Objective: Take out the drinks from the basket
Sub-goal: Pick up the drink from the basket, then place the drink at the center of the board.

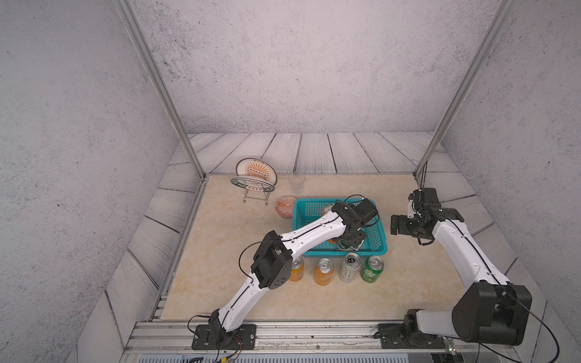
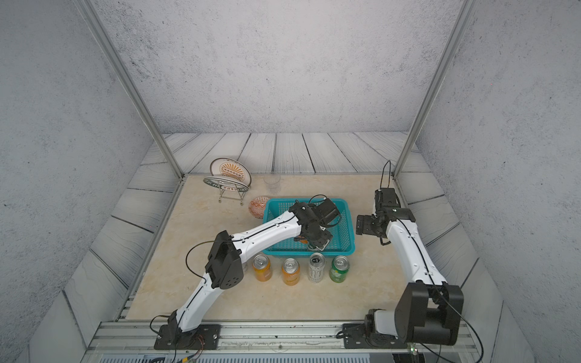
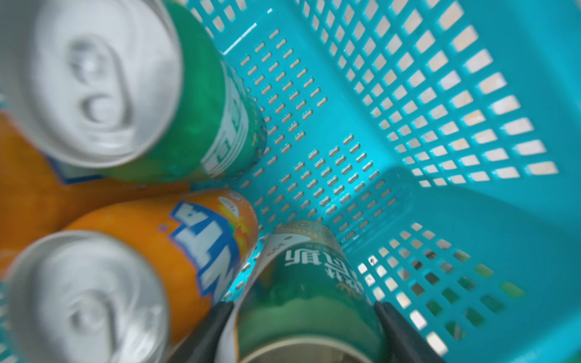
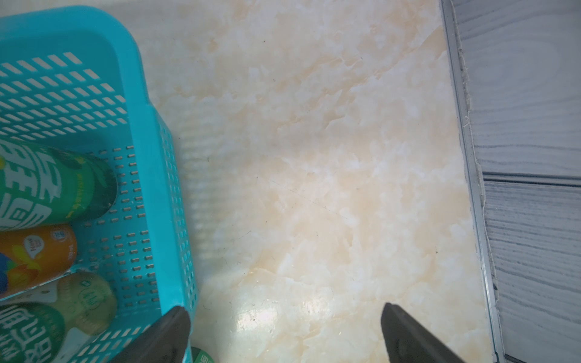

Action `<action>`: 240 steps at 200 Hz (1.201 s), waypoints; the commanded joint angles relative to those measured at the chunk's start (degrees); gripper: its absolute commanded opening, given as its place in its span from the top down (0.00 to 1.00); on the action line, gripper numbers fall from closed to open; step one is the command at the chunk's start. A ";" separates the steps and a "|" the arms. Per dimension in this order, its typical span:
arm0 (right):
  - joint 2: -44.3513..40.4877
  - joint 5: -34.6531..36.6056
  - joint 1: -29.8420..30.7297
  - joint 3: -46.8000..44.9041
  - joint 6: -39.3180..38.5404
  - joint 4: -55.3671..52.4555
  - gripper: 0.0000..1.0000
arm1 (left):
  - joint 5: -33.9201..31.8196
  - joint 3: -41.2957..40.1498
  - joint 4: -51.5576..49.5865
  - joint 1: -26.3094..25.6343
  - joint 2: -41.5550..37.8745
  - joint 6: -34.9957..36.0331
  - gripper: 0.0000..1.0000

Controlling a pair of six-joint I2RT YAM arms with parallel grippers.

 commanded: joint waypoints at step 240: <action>2.01 -0.73 -0.14 -0.29 0.15 -0.17 0.01 | -8.15 -30.52 -5.98 0.27 -54.68 -4.37 0.39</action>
